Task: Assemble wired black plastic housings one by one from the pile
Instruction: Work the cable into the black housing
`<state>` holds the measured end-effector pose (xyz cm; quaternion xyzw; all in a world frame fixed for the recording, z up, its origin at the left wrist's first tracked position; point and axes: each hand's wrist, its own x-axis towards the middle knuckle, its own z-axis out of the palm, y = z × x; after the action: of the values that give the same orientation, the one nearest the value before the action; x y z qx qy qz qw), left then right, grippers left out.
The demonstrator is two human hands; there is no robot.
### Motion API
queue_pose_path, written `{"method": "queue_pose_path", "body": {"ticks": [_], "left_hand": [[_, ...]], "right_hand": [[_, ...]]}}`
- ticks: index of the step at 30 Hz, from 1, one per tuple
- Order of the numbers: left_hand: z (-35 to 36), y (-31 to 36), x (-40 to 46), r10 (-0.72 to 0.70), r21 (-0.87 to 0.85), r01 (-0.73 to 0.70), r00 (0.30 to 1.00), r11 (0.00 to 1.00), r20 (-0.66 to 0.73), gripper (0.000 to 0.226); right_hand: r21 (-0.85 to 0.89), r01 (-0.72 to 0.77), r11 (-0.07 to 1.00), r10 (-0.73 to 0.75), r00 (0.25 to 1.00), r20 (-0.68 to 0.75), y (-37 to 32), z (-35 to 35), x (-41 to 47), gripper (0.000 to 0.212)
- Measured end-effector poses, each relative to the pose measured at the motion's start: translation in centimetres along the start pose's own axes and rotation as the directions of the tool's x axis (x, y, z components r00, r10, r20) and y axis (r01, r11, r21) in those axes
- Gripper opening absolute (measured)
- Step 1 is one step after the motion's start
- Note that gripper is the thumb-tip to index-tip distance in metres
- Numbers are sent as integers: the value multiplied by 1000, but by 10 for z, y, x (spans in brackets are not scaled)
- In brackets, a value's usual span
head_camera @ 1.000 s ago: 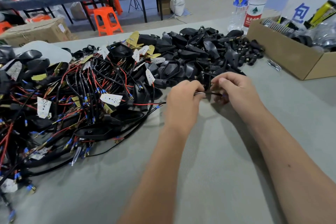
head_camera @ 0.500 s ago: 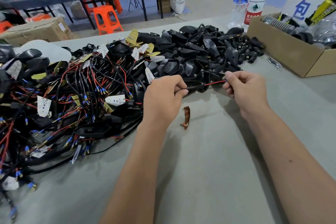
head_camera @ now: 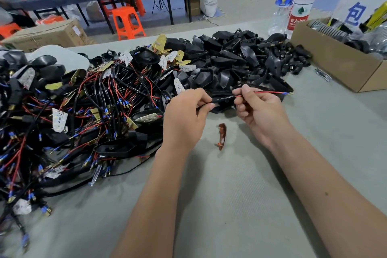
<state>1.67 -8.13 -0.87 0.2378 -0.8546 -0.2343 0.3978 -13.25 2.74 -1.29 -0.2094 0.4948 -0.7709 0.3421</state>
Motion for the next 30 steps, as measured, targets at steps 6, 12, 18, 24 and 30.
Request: {"method": "queue_pose_path", "body": {"ticks": [6,12,18,24,30], "left_hand": [[-6,6,1,19,84,-23,999,996,41,6],[-41,-22,7,-73,221,38,986,975,153,24],[-53,-31,5,-137,101,121,976,988,167,20],[-59,-32,1,-133,102,116,976,988,174,33],[-55,-30,0,-115,51,109,985,993,126,35]], "right_hand": [[-57,36,998,-40,997,-71,4,-2,4,25],[10,58,998,-57,993,-106,2,-10,11,27],[78,45,996,-39,996,-82,-1,-13,12,19],[114,76,991,-63,991,-115,-4,-16,11,15],[68,47,997,-53,994,91,3,-9,7,11]]}}
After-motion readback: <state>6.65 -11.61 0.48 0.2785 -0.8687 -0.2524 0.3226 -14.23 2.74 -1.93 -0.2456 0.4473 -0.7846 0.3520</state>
